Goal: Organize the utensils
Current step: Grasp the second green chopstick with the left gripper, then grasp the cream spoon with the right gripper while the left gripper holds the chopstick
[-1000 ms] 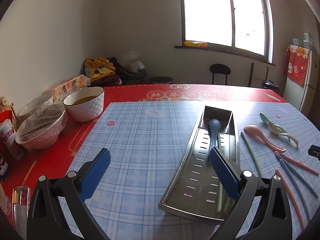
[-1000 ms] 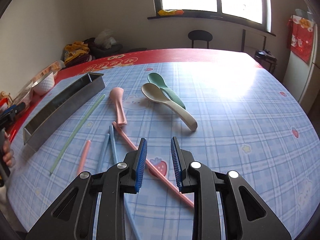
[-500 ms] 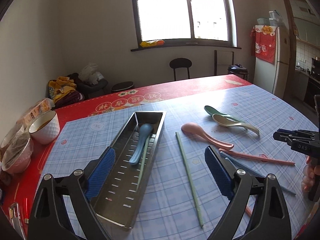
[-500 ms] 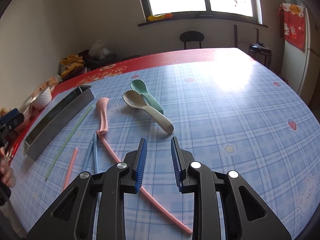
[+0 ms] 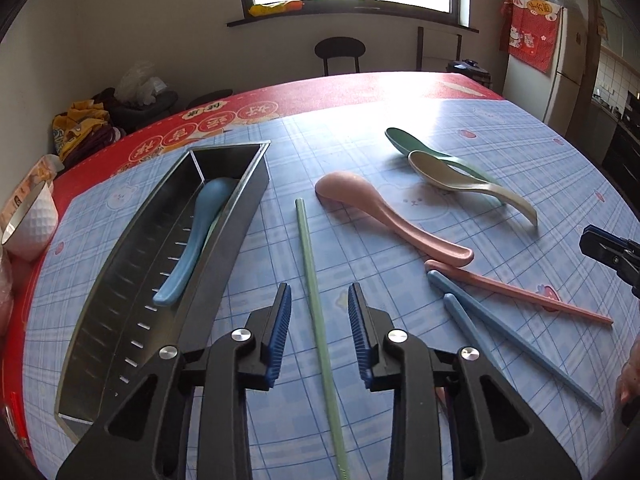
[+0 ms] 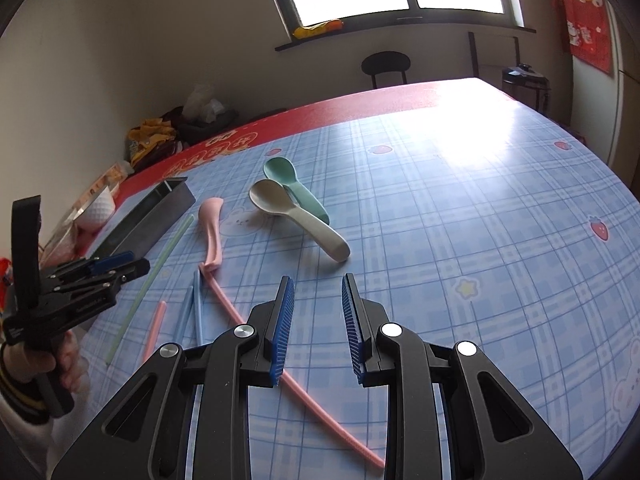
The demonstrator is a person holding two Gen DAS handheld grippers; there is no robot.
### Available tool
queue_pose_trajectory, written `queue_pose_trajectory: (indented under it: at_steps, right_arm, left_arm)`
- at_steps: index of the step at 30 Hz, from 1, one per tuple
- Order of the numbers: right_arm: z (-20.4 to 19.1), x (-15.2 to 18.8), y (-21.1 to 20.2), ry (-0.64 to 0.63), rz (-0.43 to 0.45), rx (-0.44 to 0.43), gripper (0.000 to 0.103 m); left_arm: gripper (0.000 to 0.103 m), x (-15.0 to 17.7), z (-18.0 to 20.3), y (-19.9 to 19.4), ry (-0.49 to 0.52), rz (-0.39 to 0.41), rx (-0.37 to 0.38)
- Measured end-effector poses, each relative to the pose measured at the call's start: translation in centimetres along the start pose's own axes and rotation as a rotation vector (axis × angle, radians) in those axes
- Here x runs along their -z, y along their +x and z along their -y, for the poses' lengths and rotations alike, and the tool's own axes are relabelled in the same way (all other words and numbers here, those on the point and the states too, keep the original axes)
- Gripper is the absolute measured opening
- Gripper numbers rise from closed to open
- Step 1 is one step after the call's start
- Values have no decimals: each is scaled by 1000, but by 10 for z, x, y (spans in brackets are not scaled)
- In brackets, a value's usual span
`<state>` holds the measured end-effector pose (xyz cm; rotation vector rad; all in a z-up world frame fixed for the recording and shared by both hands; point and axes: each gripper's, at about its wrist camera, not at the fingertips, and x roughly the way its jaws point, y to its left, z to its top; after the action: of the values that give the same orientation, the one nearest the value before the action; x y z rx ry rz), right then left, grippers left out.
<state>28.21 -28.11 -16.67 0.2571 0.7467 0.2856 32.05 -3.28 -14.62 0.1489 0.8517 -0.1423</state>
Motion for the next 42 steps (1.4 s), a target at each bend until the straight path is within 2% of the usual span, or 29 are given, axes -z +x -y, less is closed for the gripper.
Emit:
queue_pose_trajectory:
  at_steps: [4, 7, 14, 22, 30, 35, 42]
  right_arm:
    - [4, 0, -1, 17, 4, -23, 25]
    - [9, 0, -1, 42, 2, -34, 25]
    - [9, 0, -1, 46, 2, -50, 25]
    - [7, 0, 3, 41, -12, -52, 25]
    - [3, 0, 7, 20, -28, -39, 25]
    - [-1, 1, 7, 5, -35, -33, 25]
    - [-11, -1, 12, -55, -65, -1, 25]
  left_arm:
    - [19, -3, 0, 12, 13, -39, 3]
    - [7, -1, -1, 17, 24, -63, -2]
    - [6, 20, -3, 1, 25, -79, 9]
    - [6, 47, -2, -23, -9, -88, 74]
    - [6, 51, -1, -22, -3, -31, 85]
    - [7, 51, -9, -21, -48, -25, 131]
    - [7, 52, -9, -21, -45, -20, 126]
